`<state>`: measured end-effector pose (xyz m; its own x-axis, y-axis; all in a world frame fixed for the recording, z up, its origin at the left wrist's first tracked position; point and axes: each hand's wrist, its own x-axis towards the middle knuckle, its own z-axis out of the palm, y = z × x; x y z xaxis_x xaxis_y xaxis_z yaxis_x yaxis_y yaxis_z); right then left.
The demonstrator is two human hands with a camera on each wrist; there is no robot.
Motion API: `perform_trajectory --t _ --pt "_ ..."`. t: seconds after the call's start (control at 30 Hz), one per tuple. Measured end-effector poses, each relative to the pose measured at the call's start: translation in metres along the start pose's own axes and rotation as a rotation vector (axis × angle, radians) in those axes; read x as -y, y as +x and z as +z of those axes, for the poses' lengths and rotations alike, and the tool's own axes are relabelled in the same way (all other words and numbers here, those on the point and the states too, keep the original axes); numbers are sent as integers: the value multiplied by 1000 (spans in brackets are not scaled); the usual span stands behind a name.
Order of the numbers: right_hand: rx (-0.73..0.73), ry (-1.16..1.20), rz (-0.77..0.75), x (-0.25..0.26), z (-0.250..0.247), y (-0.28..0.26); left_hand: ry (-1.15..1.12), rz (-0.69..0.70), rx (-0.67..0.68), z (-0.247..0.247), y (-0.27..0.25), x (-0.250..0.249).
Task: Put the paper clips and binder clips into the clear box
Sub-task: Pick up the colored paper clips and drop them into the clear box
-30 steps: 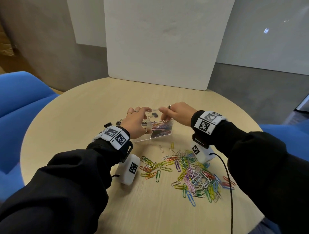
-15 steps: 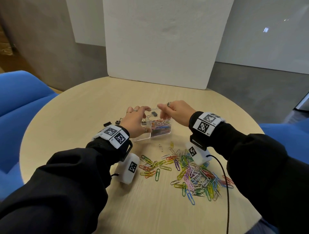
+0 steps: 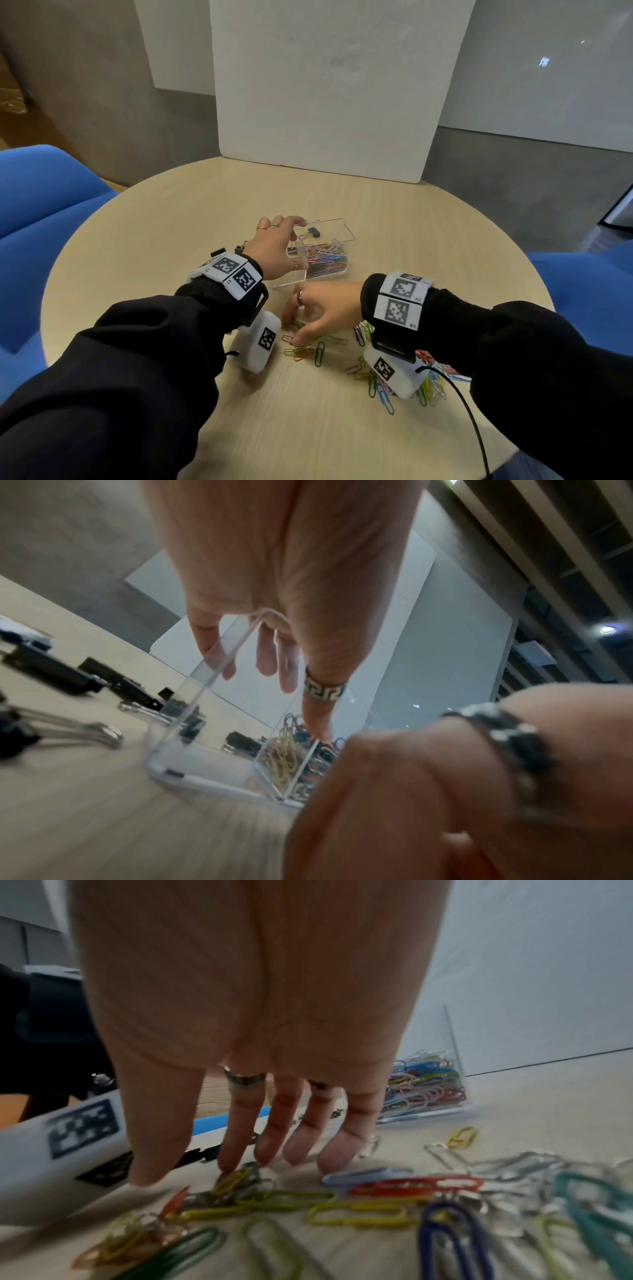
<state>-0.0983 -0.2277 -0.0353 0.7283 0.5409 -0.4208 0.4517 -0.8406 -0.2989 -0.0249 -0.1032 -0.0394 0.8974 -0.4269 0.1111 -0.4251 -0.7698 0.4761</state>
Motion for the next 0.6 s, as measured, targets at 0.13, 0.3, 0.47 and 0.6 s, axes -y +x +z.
perform_trajectory --t 0.13,0.3,0.47,0.6 --pt "68 79 -18 -2 -2 -9 -9 -5 2 0 0 0" --pt "25 34 -15 10 3 -14 -8 -7 7 0 1 0" --pt "-28 75 -65 14 13 -9 -4 -14 10 0 1 1" --pt "27 121 -14 -2 7 -19 -1 -13 11 -1 0 1"
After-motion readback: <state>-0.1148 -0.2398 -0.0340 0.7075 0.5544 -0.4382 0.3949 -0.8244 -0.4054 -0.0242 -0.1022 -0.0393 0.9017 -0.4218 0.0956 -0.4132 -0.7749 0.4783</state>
